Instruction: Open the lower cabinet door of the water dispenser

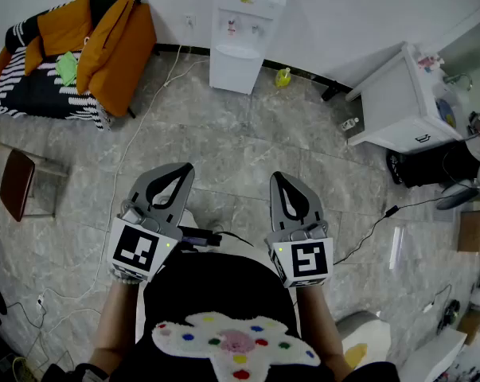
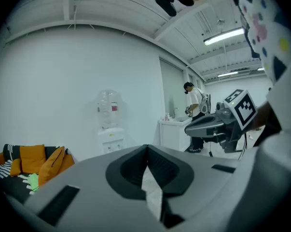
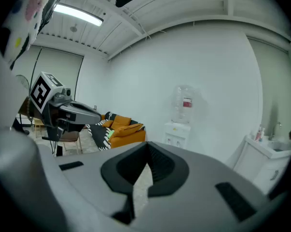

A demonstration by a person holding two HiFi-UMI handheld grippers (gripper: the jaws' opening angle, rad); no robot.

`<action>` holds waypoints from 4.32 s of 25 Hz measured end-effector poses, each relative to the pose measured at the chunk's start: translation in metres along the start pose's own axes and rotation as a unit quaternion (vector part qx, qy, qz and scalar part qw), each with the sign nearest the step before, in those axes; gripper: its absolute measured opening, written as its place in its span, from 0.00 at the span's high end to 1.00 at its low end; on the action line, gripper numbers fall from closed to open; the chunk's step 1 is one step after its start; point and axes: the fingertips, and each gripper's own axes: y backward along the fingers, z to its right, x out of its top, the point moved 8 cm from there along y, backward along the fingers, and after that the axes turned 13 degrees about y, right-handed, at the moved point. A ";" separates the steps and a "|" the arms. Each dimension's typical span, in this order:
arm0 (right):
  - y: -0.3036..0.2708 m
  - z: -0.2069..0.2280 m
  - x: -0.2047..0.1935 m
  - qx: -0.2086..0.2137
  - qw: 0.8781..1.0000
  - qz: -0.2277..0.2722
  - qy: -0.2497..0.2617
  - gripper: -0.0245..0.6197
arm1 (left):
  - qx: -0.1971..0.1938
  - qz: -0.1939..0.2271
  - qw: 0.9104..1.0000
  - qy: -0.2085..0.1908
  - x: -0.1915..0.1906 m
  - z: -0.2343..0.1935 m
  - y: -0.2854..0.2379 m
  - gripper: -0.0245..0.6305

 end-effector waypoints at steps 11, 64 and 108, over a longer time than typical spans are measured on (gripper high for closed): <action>-0.001 -0.003 0.002 0.006 1.000 0.005 0.002 0.96 | 0.005 -0.001 1.000 0.004 -0.008 -0.003 0.004 0.94; -0.105 0.064 -0.015 -0.040 0.995 -0.050 -0.082 0.96 | -0.052 -0.016 0.999 0.005 0.026 -0.084 -0.123 0.94; -0.286 0.109 0.050 -0.070 0.995 -0.026 -0.059 0.96 | -0.088 0.013 0.996 -0.006 0.087 -0.236 -0.236 0.94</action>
